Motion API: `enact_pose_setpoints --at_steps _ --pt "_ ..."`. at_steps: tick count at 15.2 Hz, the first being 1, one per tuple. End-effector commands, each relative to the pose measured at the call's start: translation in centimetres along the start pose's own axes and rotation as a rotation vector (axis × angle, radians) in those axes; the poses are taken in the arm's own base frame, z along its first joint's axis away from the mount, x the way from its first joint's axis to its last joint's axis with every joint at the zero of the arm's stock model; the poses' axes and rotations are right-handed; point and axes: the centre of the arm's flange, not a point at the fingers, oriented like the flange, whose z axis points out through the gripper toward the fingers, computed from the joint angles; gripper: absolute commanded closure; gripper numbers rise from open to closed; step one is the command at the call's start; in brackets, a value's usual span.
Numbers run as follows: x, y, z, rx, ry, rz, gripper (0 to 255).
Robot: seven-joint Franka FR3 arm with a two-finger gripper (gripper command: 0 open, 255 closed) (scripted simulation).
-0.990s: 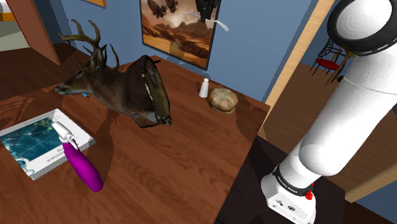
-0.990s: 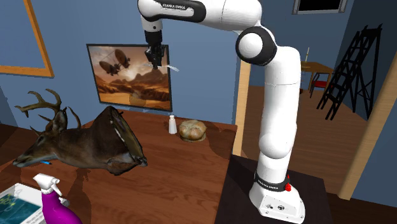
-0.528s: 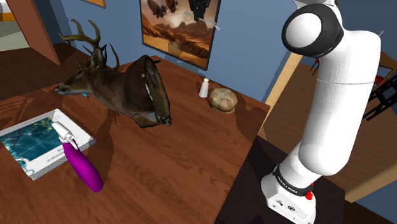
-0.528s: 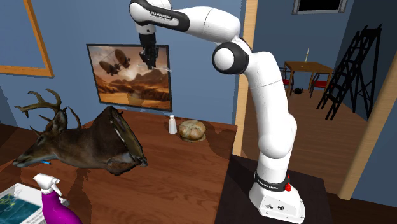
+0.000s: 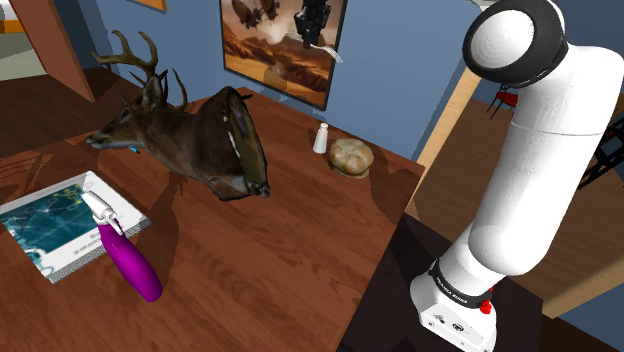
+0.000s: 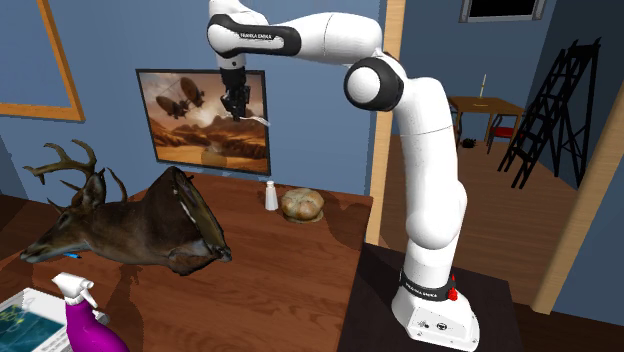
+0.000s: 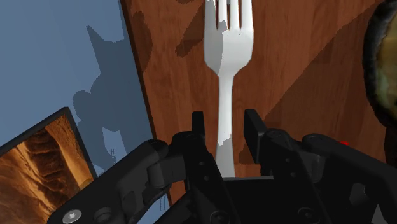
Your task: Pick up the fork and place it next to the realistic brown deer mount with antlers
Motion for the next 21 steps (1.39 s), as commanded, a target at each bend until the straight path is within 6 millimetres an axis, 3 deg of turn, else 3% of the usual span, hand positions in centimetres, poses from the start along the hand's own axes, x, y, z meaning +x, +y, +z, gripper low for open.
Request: enact_pose_setpoints --at_steps 1,21 --pt "-0.1 -0.2 1.0 0.000 0.001 0.000 255" --pt "-1.2 -2.3 11.3 0.000 0.001 0.000 255"
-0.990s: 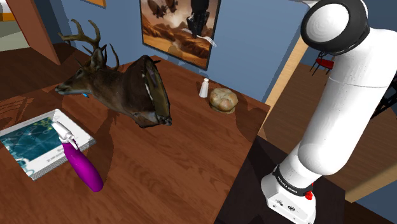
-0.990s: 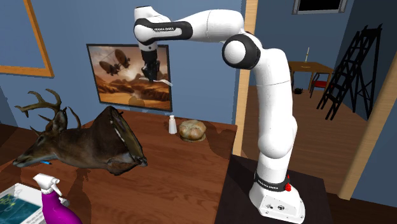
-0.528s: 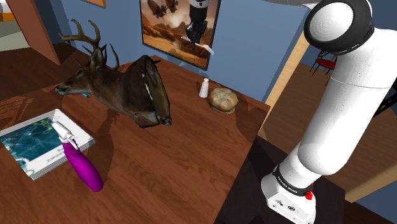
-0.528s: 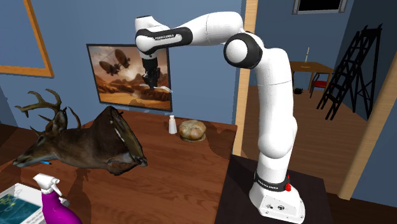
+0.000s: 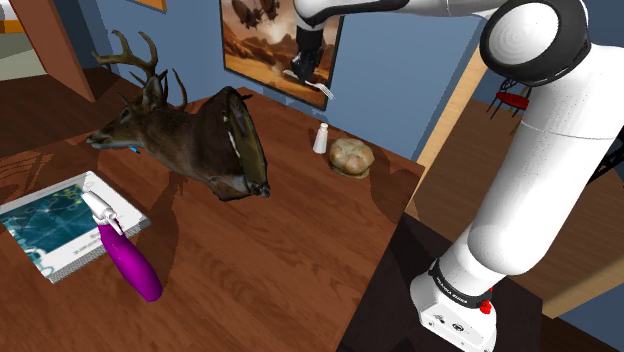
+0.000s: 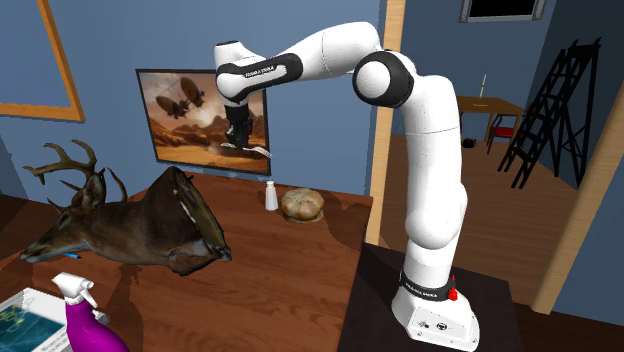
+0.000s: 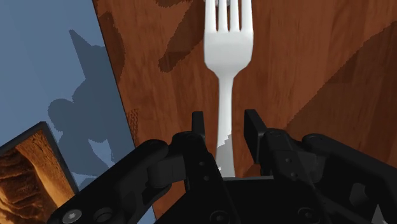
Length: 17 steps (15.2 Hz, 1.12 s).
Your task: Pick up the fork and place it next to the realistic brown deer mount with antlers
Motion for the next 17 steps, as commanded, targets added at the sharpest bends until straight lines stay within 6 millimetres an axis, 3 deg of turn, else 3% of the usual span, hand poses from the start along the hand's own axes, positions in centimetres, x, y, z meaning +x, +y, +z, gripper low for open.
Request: enact_pose_setpoints --at_steps 1,17 --pt "-0.1 -0.2 1.1 0.000 0.001 0.000 255" --pt "-0.9 -1.9 9.3 0.000 0.001 0.000 255"
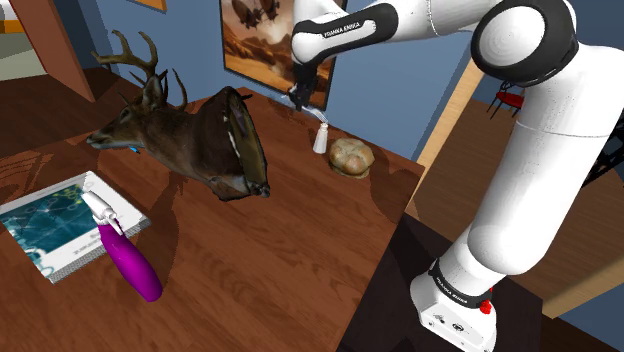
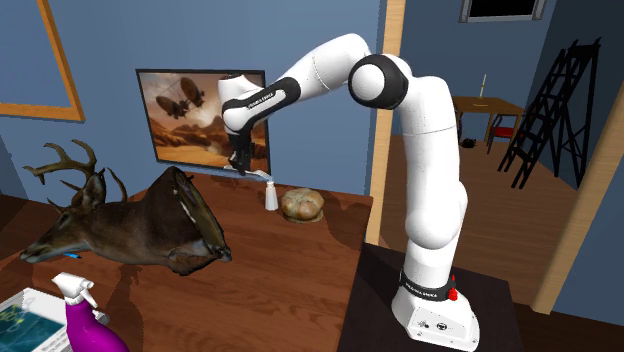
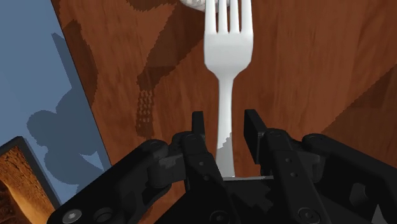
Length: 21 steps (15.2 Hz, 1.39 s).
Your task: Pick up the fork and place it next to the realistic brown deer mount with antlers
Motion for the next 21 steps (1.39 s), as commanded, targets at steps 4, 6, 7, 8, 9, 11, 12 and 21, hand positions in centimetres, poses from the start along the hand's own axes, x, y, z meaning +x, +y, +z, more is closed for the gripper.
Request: enact_pose_setpoints --at_steps 4,6,7,8,9,11,12,21 --pt "-0.3 -0.5 2.6 0.000 0.001 0.000 255" --pt "-0.4 -0.7 3.6 0.000 0.001 0.000 255" --pt "-0.5 -0.8 4.1 0.000 0.001 0.000 255" --pt "-0.5 -0.9 4.6 0.000 0.001 0.000 255" --pt "-0.6 -1.0 5.1 0.000 0.001 0.000 255" --pt "-0.7 -1.2 6.2 0.000 0.001 0.000 255" --pt "-0.7 -1.3 6.7 0.000 0.001 0.000 255" --pt "-1.2 -2.3 11.4 0.000 0.001 0.000 255"
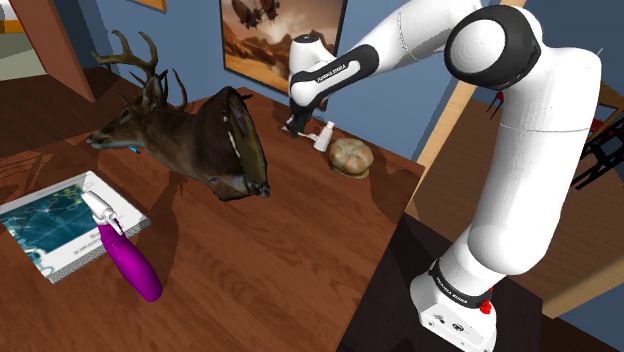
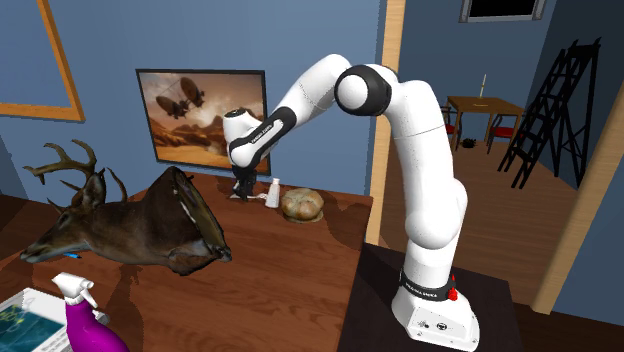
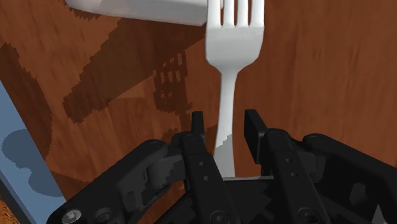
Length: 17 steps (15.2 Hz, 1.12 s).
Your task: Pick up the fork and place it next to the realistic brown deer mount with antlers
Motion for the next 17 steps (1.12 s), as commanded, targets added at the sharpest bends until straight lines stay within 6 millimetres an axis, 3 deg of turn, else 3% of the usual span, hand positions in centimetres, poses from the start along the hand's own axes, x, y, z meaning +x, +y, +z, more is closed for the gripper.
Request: enact_pose_setpoints --at_steps 1,8,9,14,17 --pt "-0.2 -0.2 0.8 0.001 -0.005 -0.001 255" --pt "-0.2 -0.2 0.8 0.001 -0.005 -0.001 255" --pt "-0.2 -0.1 0.7 0.001 -0.005 -0.001 0" --pt "-0.2 -0.2 0.8 0.001 -0.005 -0.001 0" --pt "-0.2 -0.2 -3.2 0.001 -0.005 -0.001 0"
